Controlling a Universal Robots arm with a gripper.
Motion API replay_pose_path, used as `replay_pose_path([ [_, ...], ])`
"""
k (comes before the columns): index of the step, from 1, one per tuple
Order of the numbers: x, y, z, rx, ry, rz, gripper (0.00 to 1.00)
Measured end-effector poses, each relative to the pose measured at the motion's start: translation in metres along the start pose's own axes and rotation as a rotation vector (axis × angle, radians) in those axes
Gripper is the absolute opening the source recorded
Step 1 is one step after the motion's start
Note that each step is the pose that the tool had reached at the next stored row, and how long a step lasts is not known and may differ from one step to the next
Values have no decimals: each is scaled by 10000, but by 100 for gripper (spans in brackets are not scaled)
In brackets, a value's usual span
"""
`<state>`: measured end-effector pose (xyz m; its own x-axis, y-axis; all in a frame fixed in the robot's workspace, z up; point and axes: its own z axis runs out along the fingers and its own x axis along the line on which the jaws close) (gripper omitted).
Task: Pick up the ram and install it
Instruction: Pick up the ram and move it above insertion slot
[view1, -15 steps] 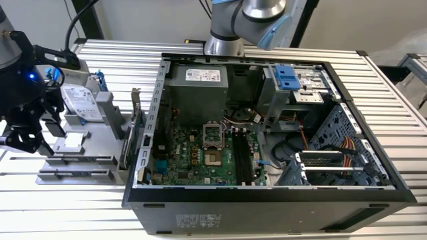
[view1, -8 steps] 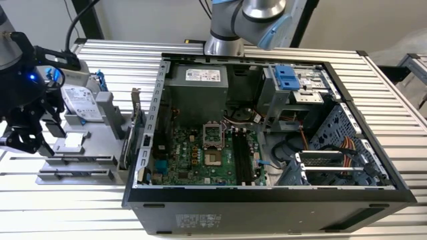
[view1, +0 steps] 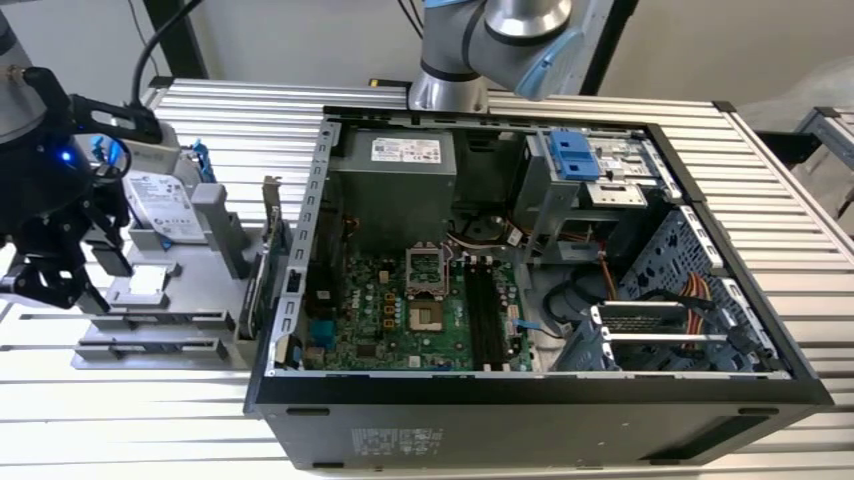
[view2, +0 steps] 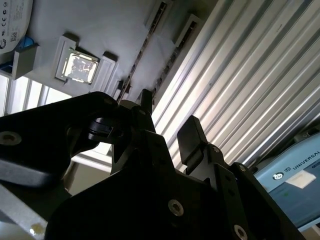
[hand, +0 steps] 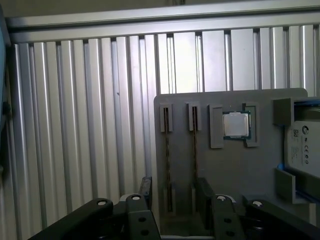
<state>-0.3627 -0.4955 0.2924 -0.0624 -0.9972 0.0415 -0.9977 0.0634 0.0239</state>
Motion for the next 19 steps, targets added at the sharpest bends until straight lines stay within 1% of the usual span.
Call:
replay_pose_path([
  [19, 2, -2, 63, 1, 3, -29, 100],
])
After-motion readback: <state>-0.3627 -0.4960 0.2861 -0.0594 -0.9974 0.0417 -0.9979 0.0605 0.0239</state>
